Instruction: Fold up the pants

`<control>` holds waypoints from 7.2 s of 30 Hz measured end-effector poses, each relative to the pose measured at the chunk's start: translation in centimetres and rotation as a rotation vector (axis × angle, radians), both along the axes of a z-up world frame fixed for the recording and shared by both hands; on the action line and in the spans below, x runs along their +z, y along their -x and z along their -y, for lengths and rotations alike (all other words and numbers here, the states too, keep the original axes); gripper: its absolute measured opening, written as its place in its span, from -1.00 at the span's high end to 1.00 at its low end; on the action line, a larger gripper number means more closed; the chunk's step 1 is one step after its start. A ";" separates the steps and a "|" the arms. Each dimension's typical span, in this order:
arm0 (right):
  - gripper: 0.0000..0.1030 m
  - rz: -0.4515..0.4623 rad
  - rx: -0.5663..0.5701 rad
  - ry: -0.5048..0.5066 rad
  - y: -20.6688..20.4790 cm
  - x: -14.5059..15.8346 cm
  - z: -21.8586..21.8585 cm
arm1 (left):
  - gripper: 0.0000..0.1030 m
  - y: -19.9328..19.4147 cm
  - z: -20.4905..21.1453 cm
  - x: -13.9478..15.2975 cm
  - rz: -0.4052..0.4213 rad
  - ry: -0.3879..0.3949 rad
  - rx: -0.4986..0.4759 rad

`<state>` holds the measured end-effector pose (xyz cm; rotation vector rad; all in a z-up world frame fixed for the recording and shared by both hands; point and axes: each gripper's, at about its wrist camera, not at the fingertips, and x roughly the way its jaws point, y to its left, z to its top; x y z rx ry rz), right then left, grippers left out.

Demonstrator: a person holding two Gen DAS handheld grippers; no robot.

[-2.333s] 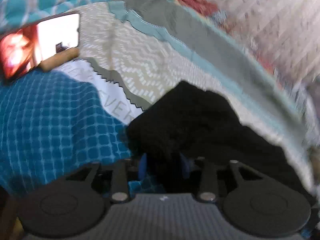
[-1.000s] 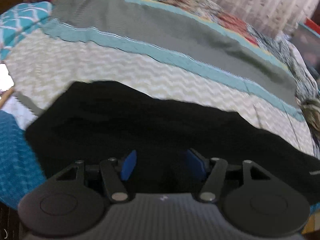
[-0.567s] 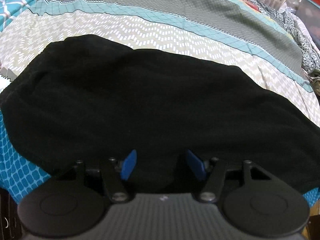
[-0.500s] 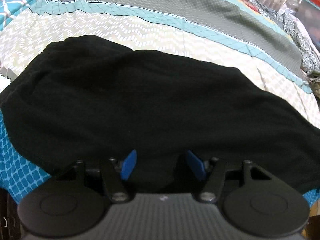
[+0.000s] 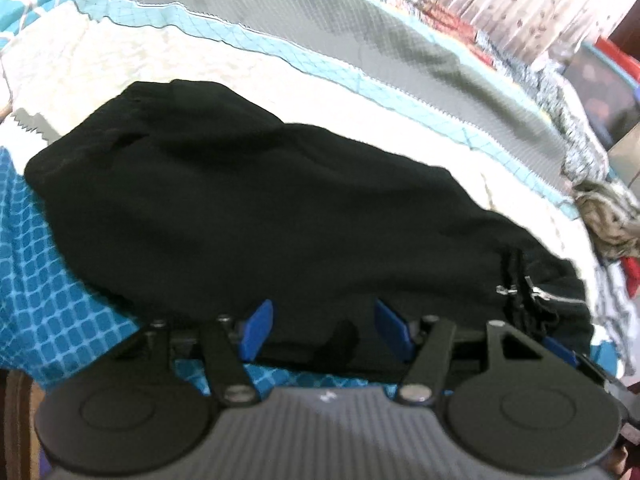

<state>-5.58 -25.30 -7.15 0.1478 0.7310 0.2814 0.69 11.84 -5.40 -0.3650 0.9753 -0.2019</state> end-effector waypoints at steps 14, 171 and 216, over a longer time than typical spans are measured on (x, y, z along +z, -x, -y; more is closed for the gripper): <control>0.18 -0.040 -0.217 -0.047 -3.0 -2.5 2.6 | -0.16 1.5 -3.3 0.5 0.058 0.081 0.024; -0.06 0.042 -0.634 -0.340 2.5 -2.4 13.8 | -0.06 -10.4 17.9 -3.3 0.006 -0.066 -0.422; 0.75 0.174 0.049 -0.141 -0.5 6.7 -4.5 | 0.71 -12.1 11.5 8.9 0.031 0.212 -0.400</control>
